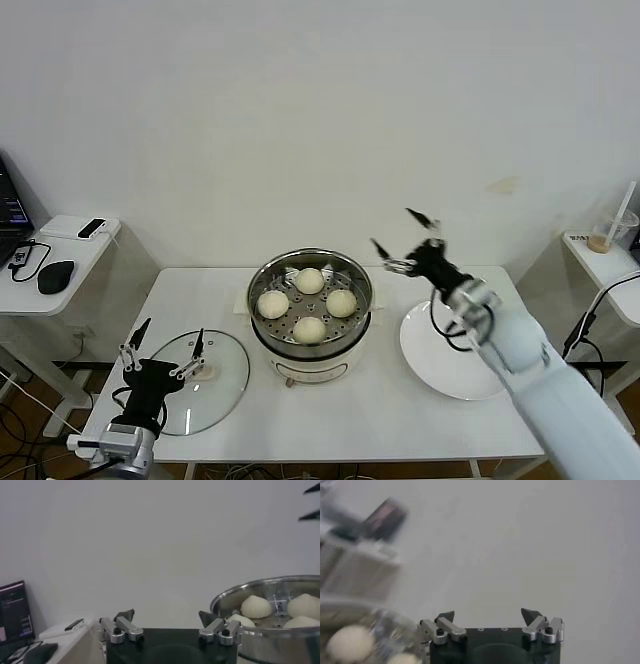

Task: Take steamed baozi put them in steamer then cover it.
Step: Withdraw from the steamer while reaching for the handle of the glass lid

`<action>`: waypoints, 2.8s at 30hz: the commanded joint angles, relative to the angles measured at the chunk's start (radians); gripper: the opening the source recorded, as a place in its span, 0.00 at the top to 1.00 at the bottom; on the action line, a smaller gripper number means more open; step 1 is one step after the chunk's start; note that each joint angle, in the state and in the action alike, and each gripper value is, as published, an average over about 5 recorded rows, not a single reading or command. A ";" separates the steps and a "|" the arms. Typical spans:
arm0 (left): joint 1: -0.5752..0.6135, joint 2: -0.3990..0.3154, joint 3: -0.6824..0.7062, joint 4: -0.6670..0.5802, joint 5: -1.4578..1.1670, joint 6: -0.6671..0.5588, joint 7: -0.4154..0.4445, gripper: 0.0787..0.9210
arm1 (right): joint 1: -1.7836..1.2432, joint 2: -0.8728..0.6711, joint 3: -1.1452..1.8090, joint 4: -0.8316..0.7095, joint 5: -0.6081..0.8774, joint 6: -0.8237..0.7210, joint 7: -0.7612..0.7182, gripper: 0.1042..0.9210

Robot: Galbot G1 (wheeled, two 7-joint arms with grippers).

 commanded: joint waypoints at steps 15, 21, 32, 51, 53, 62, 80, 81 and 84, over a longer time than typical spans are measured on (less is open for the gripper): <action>0.030 0.130 -0.021 0.424 1.083 -0.219 -0.050 0.12 | -0.664 0.388 0.543 0.083 -0.078 0.210 0.080 0.12; -0.071 0.132 -0.005 0.507 1.106 -0.218 -0.066 0.12 | -0.669 0.400 0.540 0.100 -0.084 0.205 0.076 0.12; -0.170 0.138 0.079 0.604 1.104 -0.209 -0.063 0.12 | -0.686 0.435 0.535 0.096 -0.111 0.221 0.078 0.12; -0.341 0.139 0.139 0.710 1.081 -0.186 -0.044 0.12 | -0.719 0.453 0.521 0.081 -0.134 0.252 0.072 0.12; -0.351 0.136 0.140 0.724 1.078 -0.184 -0.044 0.12 | -0.721 0.453 0.518 0.074 -0.137 0.255 0.071 0.12; -0.359 0.118 0.141 0.766 1.072 -0.187 -0.053 0.15 | -0.716 0.454 0.509 0.073 -0.135 0.252 0.068 0.12; -0.328 0.098 0.116 0.749 1.086 -0.213 -0.144 0.75 | -0.711 0.449 0.489 0.074 -0.132 0.251 0.069 0.12; -0.324 0.097 0.112 0.739 1.097 -0.214 -0.156 0.78 | -0.711 0.448 0.487 0.074 -0.133 0.251 0.069 0.12; -0.308 0.092 0.091 0.704 1.143 -0.211 -0.184 0.88 | -0.711 0.443 0.483 0.078 -0.134 0.249 0.068 0.12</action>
